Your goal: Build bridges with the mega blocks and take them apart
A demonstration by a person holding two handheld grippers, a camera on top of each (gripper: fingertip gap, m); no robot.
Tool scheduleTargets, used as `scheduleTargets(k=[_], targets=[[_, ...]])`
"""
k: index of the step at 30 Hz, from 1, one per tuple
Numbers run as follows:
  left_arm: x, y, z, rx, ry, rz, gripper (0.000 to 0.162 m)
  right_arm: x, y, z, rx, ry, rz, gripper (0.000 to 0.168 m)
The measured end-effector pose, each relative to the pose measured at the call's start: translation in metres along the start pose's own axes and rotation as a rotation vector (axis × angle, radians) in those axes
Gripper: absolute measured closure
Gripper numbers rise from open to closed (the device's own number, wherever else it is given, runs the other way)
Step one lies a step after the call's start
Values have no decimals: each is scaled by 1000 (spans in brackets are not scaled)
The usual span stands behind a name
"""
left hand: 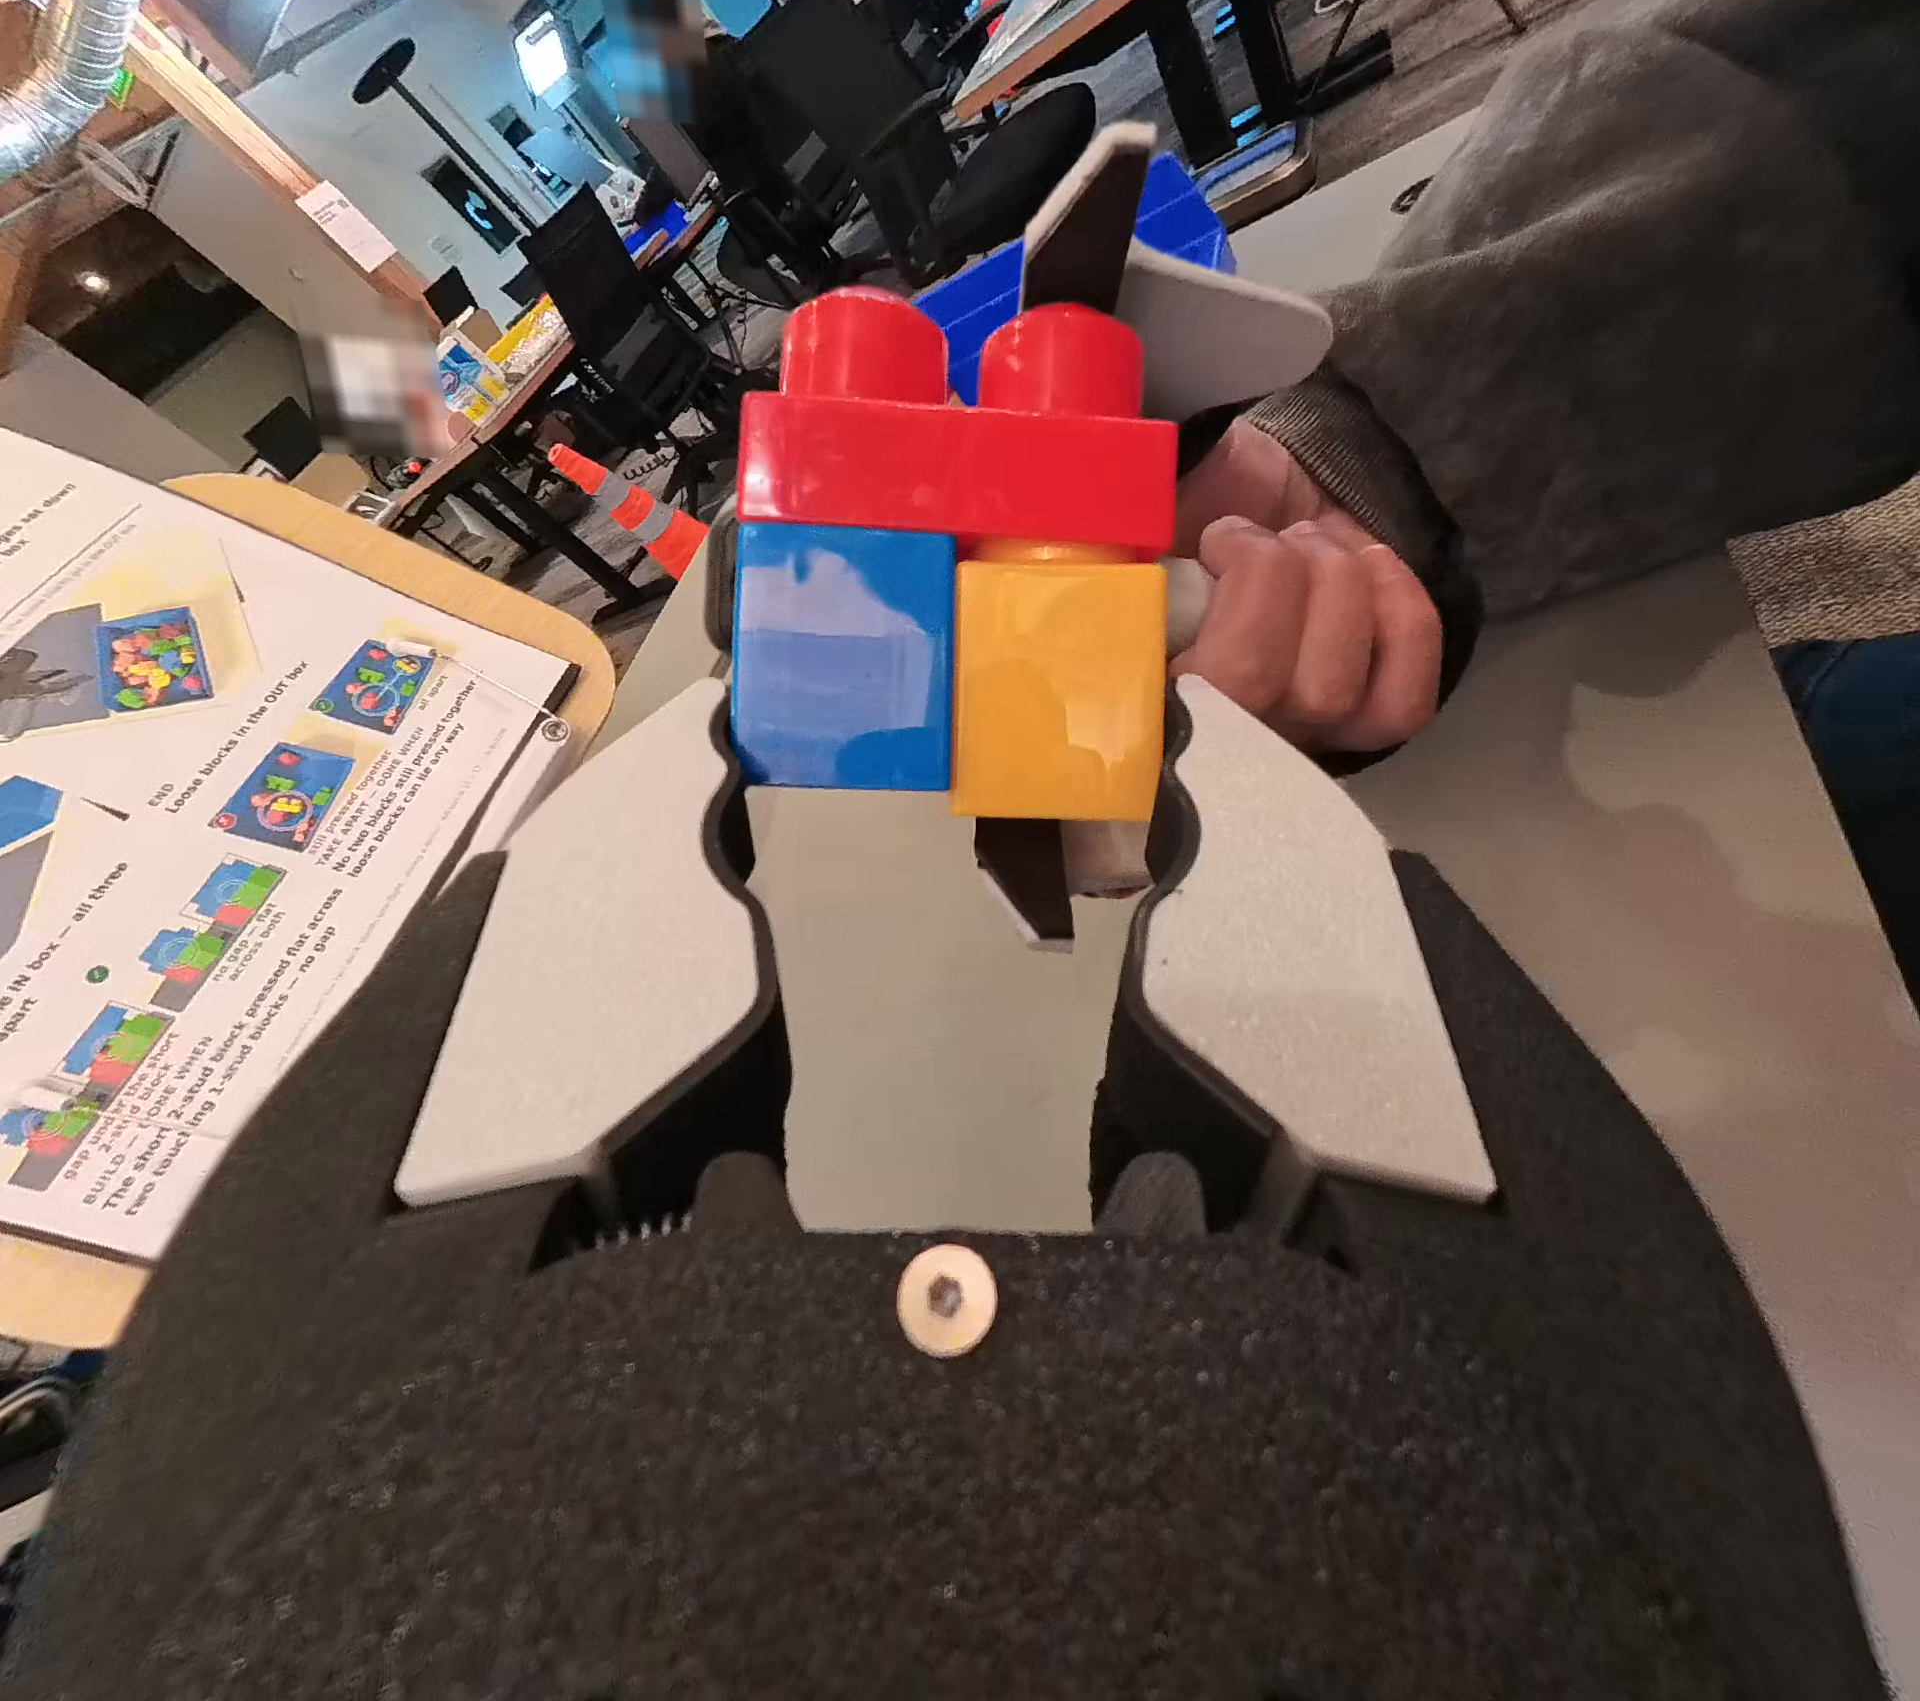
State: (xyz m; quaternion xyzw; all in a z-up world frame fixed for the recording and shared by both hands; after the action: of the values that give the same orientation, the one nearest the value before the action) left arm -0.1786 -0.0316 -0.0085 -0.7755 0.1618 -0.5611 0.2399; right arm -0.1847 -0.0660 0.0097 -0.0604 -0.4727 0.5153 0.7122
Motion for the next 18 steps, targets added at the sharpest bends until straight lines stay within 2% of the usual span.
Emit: scheduleTargets(k=[18], targets=[[-2, 2, 4, -23, 12, -29, 86, -5, 0, -3, 24, -28, -60, 68]])
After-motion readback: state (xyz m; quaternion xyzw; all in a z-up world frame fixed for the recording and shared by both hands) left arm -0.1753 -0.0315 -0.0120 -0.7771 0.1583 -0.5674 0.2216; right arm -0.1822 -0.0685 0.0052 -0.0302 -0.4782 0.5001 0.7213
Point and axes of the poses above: each gripper's, where its closed fingertips meet, z out along the fingers, x out of its top, y = z × x across the jaws, the point moved 1 cm from there along -z, back along the fingers, and after that the axes turned 3 degrees about -y, right-handed, at the moved point
